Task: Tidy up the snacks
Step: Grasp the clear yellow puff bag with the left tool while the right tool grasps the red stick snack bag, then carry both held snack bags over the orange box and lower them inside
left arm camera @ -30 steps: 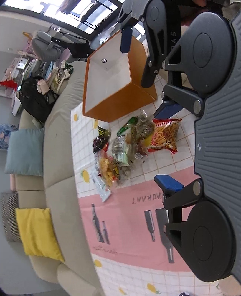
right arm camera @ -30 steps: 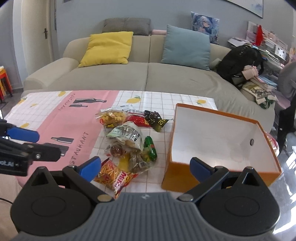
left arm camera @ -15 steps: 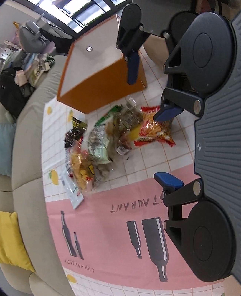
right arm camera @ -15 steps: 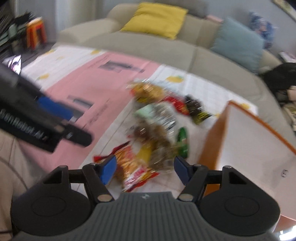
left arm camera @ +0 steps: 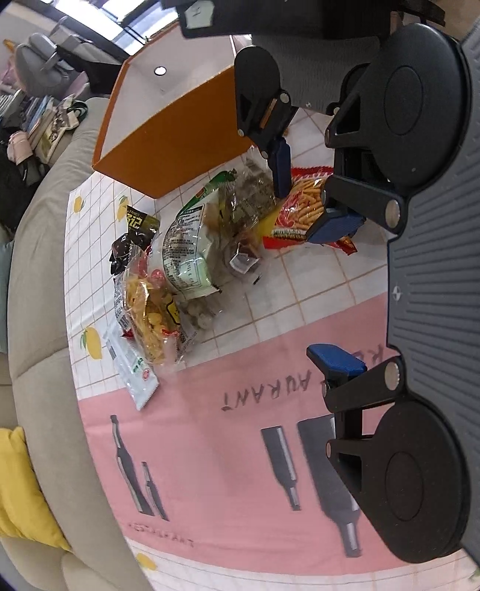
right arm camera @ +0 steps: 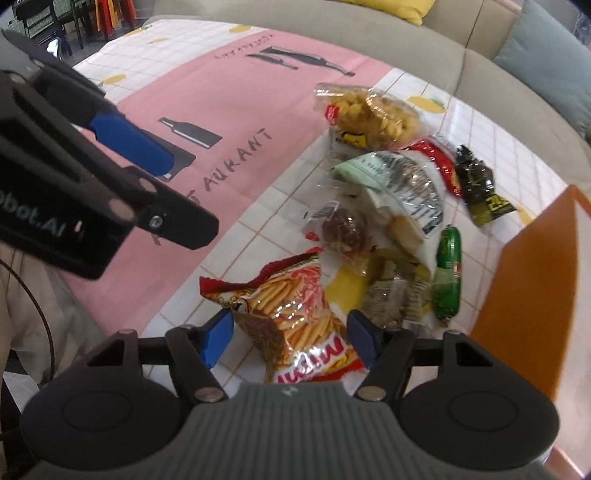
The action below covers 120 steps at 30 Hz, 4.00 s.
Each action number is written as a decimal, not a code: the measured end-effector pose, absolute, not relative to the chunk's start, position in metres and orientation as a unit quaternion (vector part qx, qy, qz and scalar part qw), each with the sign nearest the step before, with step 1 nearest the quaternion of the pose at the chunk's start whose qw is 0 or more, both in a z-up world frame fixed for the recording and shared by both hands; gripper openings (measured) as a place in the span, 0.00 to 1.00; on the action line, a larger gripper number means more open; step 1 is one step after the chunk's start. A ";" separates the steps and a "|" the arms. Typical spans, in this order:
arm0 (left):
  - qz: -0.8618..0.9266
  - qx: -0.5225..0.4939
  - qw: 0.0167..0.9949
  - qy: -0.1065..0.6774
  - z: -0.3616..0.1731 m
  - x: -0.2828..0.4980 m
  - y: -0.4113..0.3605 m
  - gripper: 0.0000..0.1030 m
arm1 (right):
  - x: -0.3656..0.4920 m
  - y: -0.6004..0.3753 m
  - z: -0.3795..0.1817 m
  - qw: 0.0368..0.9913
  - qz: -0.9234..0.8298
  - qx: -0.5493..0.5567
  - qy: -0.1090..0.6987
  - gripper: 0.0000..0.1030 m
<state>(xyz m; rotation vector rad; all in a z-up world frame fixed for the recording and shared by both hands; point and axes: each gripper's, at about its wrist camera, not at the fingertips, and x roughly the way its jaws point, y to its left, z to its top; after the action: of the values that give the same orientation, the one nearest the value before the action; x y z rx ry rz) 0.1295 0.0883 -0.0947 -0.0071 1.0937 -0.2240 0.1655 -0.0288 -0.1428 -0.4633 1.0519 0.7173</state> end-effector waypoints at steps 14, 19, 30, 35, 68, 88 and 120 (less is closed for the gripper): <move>-0.115 0.085 0.871 0.470 -0.090 0.143 0.083 0.71 | 0.170 -0.024 -0.135 0.782 0.328 -0.211 0.487 0.40; -0.127 0.143 0.879 0.436 -0.081 0.148 0.078 0.72 | 0.170 -0.035 -0.102 0.800 0.322 -0.198 0.465 0.40; -0.165 0.288 0.873 0.357 -0.087 0.174 0.058 0.77 | 0.229 -0.050 -0.081 0.845 0.252 -0.192 0.431 0.40; -0.195 0.348 0.851 0.341 -0.102 0.191 0.046 0.81 | 0.242 -0.048 -0.088 0.843 0.247 -0.194 0.436 0.40; -0.119 0.180 0.893 0.394 -0.069 0.194 0.058 0.26 | 0.229 -0.065 -0.064 0.864 0.236 -0.146 0.419 0.39; -0.216 0.002 0.895 0.391 0.034 0.175 -0.018 0.26 | 0.203 -0.192 0.023 0.895 0.151 -0.073 0.412 0.39; -0.204 -0.024 0.754 0.625 -0.104 0.257 -0.127 0.29 | 0.278 -0.271 -0.119 0.774 0.081 -0.025 0.628 0.41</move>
<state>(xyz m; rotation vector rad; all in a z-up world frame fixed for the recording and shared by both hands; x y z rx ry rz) 0.2574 -0.1267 -0.1044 -0.0519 1.3630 -0.4442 0.2779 -0.2711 -0.1185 -0.0543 1.3592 0.1745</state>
